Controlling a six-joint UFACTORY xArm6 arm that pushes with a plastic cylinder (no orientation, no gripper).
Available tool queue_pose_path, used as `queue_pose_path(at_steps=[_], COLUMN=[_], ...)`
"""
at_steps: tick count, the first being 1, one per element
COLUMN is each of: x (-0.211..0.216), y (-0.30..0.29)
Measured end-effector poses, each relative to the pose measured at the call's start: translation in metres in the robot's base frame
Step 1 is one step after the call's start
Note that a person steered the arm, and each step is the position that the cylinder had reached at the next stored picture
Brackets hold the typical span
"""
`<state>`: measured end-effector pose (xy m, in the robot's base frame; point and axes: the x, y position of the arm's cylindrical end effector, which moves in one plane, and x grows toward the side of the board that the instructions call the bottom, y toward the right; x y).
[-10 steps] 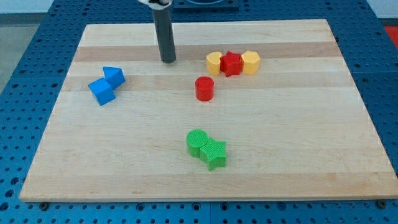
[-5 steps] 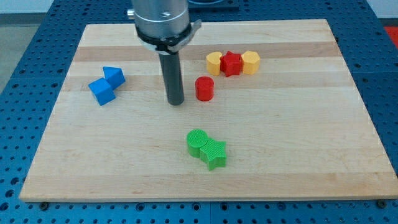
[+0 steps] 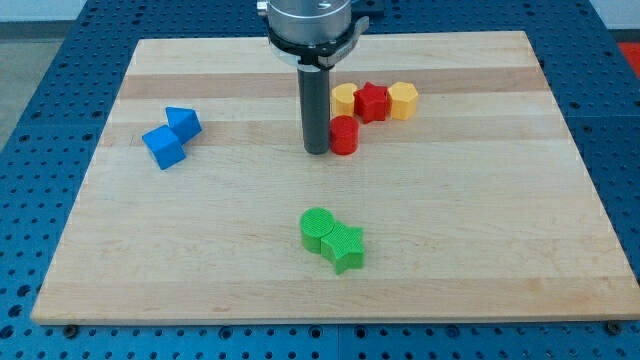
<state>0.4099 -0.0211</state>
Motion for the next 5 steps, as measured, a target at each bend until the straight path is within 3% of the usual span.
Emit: queue_pose_path(at_steps=[5], x=[-0.01], y=[0.038])
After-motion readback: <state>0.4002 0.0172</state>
